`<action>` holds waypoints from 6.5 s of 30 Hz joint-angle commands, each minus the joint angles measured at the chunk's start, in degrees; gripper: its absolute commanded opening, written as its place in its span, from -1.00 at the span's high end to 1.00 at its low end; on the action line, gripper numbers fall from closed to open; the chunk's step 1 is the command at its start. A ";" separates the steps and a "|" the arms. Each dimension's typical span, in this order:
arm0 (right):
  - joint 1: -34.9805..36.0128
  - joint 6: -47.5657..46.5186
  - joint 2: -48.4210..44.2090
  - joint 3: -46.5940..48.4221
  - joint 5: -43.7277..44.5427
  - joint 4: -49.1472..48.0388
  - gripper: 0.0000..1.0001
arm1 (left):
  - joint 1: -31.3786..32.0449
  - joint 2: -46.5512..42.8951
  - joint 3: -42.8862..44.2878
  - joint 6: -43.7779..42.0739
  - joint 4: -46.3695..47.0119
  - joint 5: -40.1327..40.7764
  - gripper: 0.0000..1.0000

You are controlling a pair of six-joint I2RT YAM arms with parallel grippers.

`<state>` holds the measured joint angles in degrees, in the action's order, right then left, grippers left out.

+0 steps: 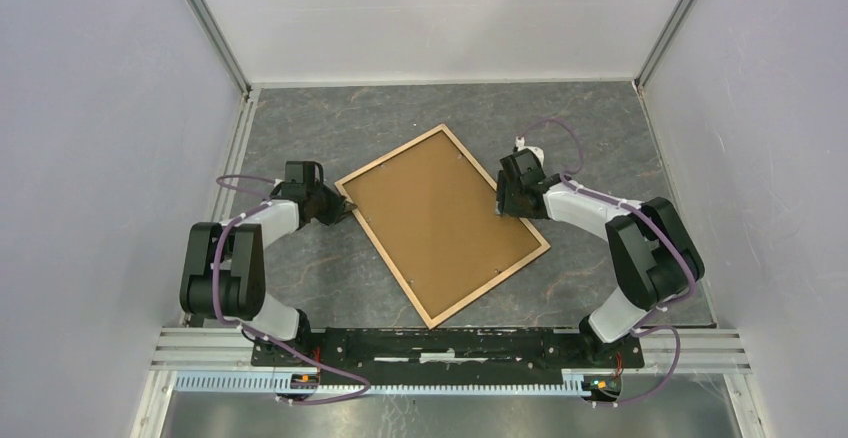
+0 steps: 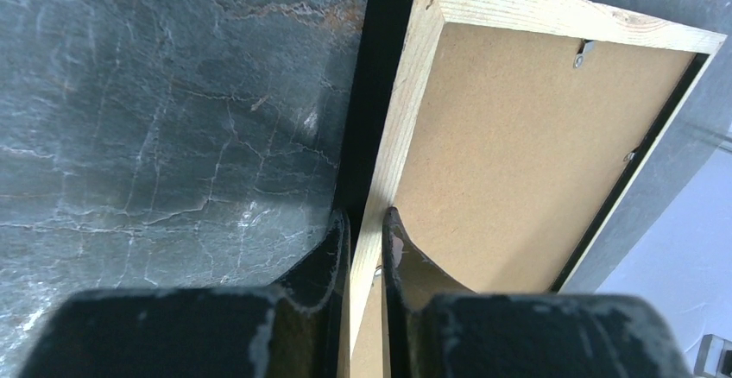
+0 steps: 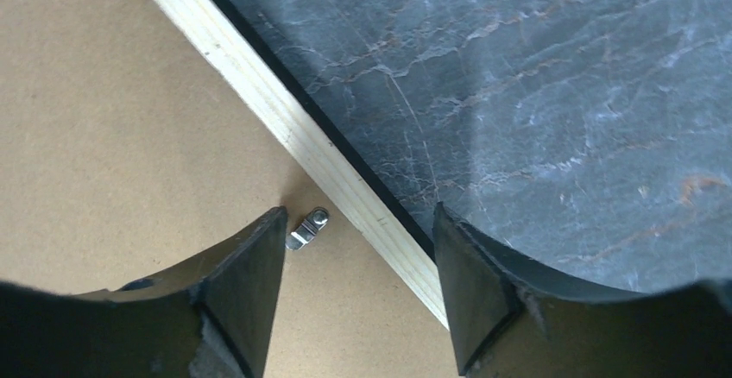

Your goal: Put the photo into the frame

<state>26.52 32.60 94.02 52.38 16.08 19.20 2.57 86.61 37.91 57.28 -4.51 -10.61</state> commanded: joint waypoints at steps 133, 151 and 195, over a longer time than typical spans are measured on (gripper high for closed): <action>-4.76 35.22 -17.54 -8.29 -18.14 18.03 1.00 | 72.42 5.01 23.17 -41.40 -17.47 27.02 -1.00; -4.76 44.68 -24.49 -1.82 -23.45 24.56 1.00 | 84.20 28.73 43.97 -40.41 -43.44 73.16 -0.68; -6.52 -13.86 -60.62 22.64 16.65 7.81 -0.97 | 47.61 3.68 87.26 -32.27 -51.72 24.90 0.95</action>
<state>20.08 20.45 32.47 76.27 32.84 26.48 59.96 94.61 128.16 10.72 -63.51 29.08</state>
